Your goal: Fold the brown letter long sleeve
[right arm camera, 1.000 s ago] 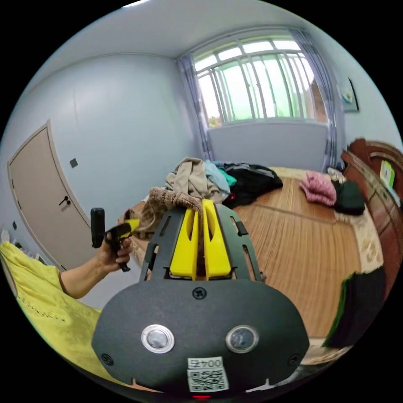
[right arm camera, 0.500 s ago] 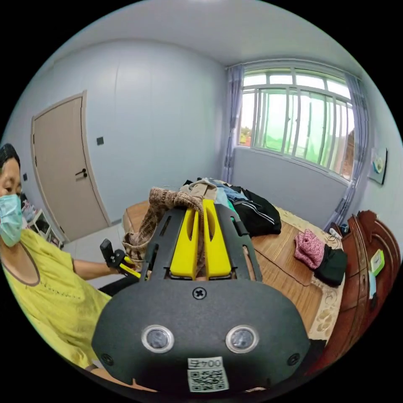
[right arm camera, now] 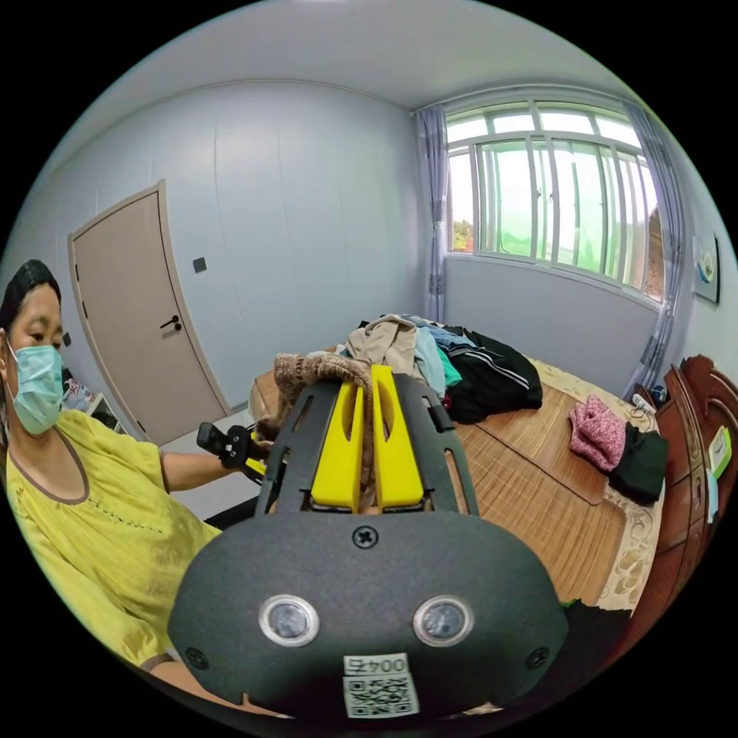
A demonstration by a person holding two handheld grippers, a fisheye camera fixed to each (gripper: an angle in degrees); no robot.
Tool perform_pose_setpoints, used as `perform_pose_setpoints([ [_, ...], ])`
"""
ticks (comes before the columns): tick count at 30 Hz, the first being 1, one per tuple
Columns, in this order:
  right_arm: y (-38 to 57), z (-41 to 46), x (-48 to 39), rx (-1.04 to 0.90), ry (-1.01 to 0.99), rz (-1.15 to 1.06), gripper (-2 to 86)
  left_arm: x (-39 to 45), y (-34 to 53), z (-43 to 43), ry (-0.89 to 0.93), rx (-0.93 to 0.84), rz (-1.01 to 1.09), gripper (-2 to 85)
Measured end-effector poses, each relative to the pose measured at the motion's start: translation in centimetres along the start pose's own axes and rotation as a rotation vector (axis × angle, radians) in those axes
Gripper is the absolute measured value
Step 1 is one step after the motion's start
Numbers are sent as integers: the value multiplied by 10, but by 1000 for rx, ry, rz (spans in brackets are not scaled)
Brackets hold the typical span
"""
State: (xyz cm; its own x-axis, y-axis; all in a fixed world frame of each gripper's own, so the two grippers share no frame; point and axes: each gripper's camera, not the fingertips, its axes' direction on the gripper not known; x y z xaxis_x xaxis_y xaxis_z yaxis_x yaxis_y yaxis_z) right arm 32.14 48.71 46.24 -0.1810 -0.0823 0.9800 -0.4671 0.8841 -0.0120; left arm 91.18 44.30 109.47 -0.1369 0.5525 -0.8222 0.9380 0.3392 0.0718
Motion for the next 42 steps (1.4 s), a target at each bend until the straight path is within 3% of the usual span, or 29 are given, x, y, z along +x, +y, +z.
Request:
perform_pose_setpoints([
  [5, 8, -4, 3, -22, 11, 13, -5, 31, 7, 22, 30, -80, 6, 232],
  [9, 10, -9, 4, -24, 16, 28, -5, 54, 13, 41, 113, -161, -122, 227],
  [14, 12, -20, 5, -15, 48, 99, -4, 103, 15, 19, 69, -102, -156, 217],
  [24, 25, -39, 2, 17, 48, 144, -4, 134, 34, 62, 28, -305, -269, 227],
  [28, 32, -50, 0, 19, 63, 144, -4, 142, 36, 71, -24, -341, -258, 186],
  [34, 46, -75, 2, 15, 134, 136, -4, 104, 50, 55, -127, -369, -345, 45],
  [38, 62, -96, 12, 42, 193, 176, -4, 64, 51, 40, -95, -338, -423, 8],
  [42, 76, -118, 21, 41, 308, 197, -4, -23, 45, 3, -16, -198, -683, -2],
])
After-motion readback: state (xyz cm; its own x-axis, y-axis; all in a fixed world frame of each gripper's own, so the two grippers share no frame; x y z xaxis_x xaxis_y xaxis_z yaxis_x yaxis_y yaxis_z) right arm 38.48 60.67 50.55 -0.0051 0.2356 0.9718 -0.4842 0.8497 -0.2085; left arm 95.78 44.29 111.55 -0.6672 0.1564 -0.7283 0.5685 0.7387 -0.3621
